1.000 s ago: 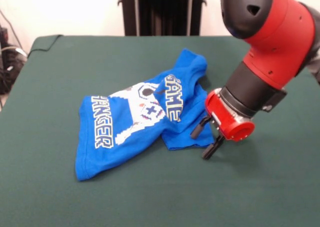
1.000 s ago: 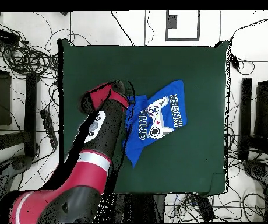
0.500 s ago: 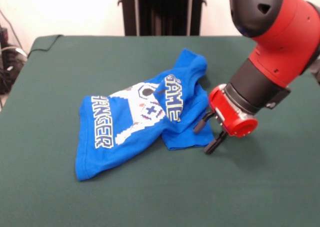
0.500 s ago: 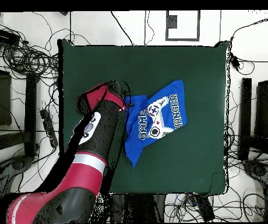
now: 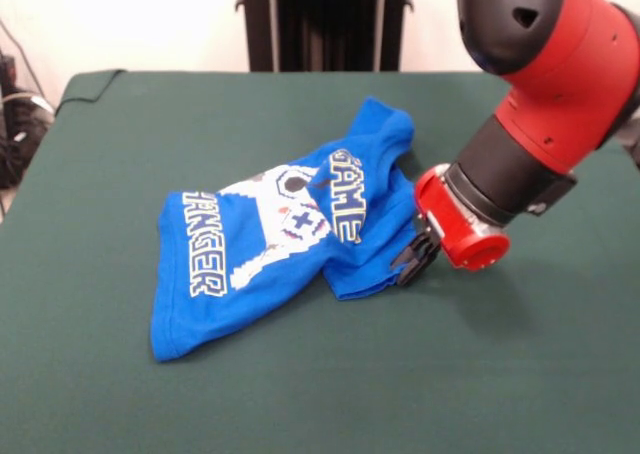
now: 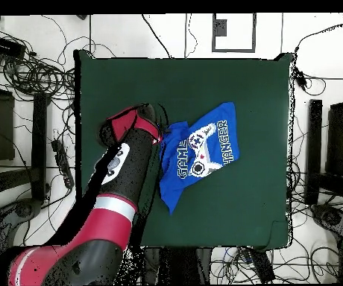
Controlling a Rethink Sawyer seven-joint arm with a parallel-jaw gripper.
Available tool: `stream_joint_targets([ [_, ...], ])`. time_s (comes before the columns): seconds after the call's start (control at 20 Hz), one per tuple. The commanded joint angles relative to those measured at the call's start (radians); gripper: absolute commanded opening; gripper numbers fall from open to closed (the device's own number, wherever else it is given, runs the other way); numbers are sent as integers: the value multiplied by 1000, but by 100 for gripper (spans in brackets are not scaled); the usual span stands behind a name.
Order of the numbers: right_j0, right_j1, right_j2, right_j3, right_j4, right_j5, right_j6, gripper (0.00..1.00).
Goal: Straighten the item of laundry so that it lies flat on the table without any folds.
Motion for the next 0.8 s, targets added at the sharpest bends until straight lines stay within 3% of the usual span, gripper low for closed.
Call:
stream_joint_targets([
  [0.05,3,-5,87,57,-20,99,-105,0],
  [0.45,39,-73,106,70,19,76,-58,0],
  [0.7,77,-114,110,75,39,-191,98,0],
  [0.8,73,-161,141,116,39,-254,73,0],
])
